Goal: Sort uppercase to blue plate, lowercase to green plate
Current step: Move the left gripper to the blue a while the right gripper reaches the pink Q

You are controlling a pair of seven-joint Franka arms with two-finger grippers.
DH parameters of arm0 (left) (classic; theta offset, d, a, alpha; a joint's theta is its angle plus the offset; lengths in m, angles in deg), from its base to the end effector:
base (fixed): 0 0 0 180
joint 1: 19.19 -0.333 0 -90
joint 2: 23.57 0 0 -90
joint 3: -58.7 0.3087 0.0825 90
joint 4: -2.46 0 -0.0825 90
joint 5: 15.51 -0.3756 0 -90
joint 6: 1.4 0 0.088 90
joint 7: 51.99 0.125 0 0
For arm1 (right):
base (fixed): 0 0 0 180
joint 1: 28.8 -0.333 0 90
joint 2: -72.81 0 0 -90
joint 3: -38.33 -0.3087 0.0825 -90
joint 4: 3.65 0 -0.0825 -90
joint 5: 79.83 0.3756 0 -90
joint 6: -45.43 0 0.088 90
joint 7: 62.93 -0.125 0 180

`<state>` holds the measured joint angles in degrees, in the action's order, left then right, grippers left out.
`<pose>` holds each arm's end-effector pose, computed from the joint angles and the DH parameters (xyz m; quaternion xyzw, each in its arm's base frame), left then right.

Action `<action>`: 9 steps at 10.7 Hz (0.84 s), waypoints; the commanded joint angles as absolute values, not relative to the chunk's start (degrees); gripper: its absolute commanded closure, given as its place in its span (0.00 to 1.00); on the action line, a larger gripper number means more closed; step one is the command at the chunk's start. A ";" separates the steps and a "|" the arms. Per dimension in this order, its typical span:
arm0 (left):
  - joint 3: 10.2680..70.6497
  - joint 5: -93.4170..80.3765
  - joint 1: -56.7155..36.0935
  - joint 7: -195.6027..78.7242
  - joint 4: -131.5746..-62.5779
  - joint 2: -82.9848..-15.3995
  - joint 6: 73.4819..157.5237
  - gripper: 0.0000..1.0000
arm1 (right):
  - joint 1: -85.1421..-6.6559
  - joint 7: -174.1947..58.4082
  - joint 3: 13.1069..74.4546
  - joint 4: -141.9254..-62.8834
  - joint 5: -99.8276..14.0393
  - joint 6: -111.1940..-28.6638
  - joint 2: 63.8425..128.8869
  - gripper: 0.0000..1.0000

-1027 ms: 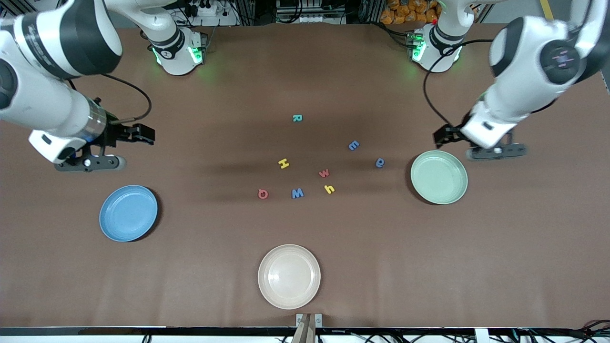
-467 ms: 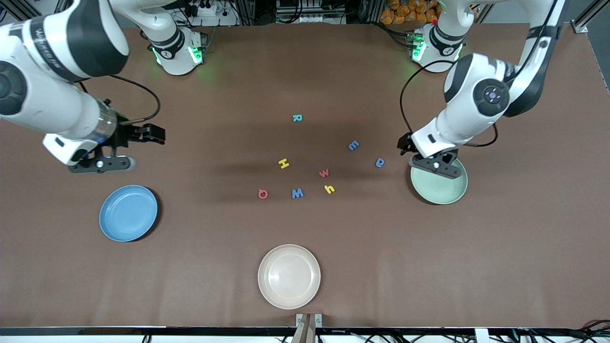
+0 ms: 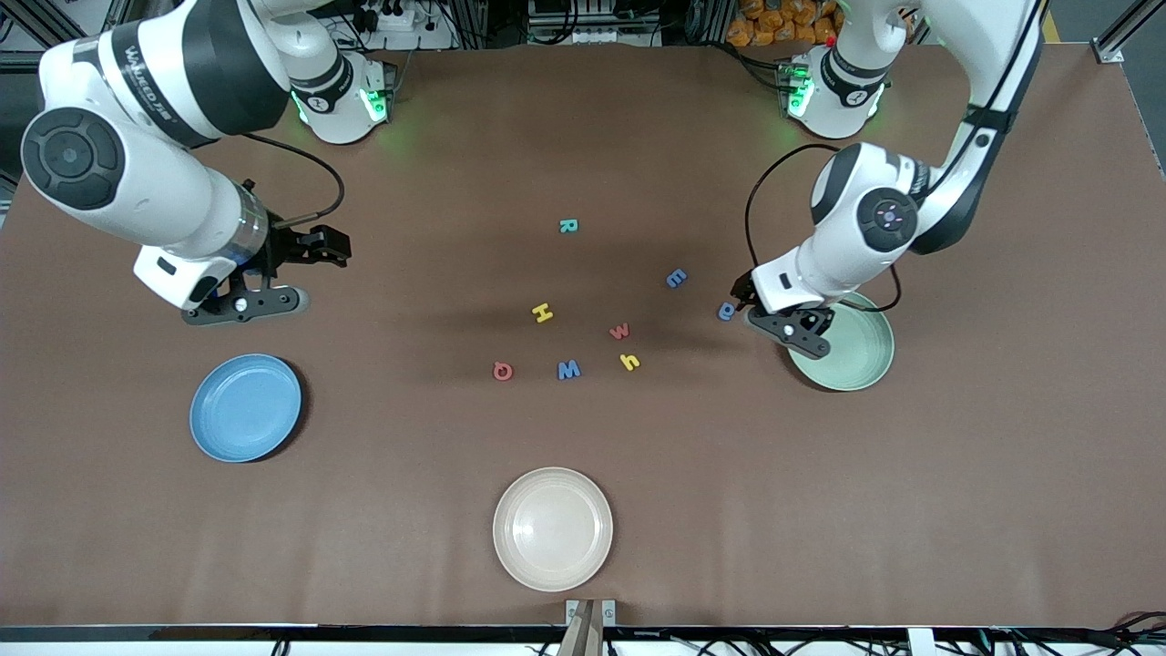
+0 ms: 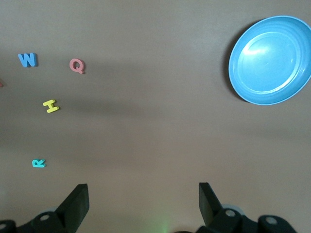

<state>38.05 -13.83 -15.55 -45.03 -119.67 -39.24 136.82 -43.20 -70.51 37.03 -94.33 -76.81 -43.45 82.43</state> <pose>0.5164 -0.2325 0.2706 0.9660 -0.2520 0.0031 0.0586 0.5556 0.1623 0.4979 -0.9923 -0.0683 0.1031 0.0075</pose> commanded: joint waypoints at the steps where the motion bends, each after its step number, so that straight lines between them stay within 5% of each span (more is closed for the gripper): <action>1: 37.95 -18.74 -13.92 -44.43 -120.06 -40.44 138.96 0.00 | -42.60 -70.48 37.10 -93.73 -76.32 -46.66 83.35 0.00; 9: 37.78 -22.10 -12.07 -42.14 -122.08 -42.99 144.85 0.00 | -45.93 -70.75 36.93 -92.94 -73.85 -52.29 88.27 0.00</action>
<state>37.93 -20.88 -12.05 -42.62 -121.33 -43.09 143.38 -44.16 -70.50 36.87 -94.17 -74.80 -51.16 85.84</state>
